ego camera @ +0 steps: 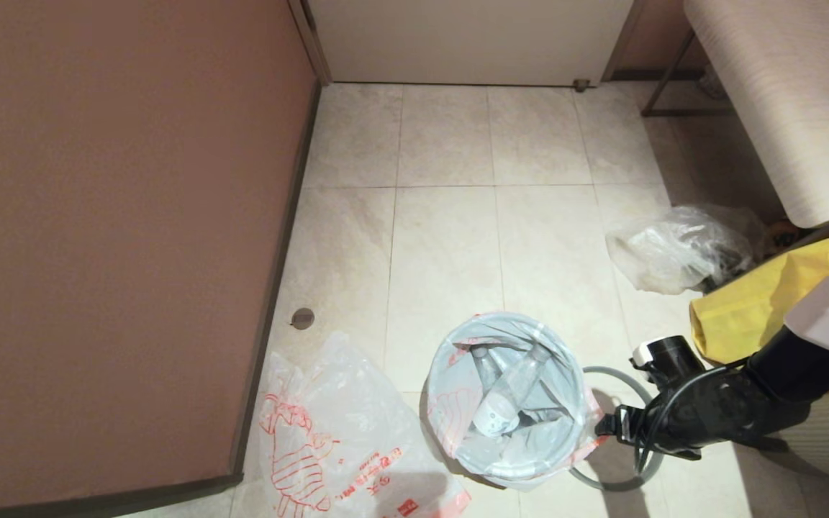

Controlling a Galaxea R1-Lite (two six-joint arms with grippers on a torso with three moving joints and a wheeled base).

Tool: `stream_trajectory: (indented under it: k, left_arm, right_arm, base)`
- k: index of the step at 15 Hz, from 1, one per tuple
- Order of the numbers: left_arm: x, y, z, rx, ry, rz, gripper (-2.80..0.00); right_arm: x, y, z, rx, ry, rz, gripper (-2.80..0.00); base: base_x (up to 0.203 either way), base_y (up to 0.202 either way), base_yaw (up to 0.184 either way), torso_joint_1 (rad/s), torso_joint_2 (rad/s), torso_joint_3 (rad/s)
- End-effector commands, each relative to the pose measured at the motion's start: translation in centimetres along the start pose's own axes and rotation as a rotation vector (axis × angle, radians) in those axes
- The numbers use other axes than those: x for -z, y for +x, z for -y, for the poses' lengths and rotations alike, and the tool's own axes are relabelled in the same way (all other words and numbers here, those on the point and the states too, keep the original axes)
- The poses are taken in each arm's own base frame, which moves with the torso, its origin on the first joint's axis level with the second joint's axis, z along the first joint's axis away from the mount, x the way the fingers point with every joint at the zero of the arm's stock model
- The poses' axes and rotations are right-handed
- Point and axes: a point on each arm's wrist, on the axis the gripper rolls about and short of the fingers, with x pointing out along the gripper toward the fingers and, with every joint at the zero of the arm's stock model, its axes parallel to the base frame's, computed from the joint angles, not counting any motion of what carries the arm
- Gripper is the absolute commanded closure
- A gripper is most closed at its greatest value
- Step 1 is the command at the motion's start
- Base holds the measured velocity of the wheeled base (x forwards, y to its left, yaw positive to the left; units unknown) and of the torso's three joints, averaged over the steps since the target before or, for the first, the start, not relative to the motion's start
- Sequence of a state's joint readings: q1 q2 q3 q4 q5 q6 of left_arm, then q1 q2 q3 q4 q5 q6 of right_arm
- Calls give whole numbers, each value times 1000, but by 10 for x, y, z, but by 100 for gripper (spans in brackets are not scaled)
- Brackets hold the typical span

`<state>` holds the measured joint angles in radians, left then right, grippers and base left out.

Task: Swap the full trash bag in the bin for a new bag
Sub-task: Place the trash bag on the floor

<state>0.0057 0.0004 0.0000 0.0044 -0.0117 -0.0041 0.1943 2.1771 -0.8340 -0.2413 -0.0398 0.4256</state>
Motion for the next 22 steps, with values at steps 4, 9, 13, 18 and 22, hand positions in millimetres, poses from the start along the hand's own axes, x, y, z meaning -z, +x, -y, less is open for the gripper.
stream_trajectory:
  k: [4, 9, 13, 18, 22]
  left_arm:
    - [0, 0, 0, 0, -1, 0, 0]
    - [0, 0, 0, 0, -1, 0, 0]
    - [0, 0, 0, 0, -1, 0, 0]
    - [0, 0, 0, 0, -1, 0, 0]
    - [0, 0, 0, 0, -1, 0, 0]
  right_arm:
    - [2, 19, 10, 47, -10, -36, -280]
    - [9, 44, 18, 270, -68, -6, -280]
    - [1, 54, 14, 345, -59, 167, -280]
    - [5, 44, -1, 287, -84, 182, -280]
    - [12, 56, -2, 325, -93, 170, -280]
  base:
    - [0, 0, 0, 0, 0, 0]
    - [0, 0, 0, 0, 0, 0]
    - [0, 0, 0, 0, 0, 0]
    - [0, 0, 0, 0, 0, 0]
    - [0, 0, 0, 0, 0, 0]
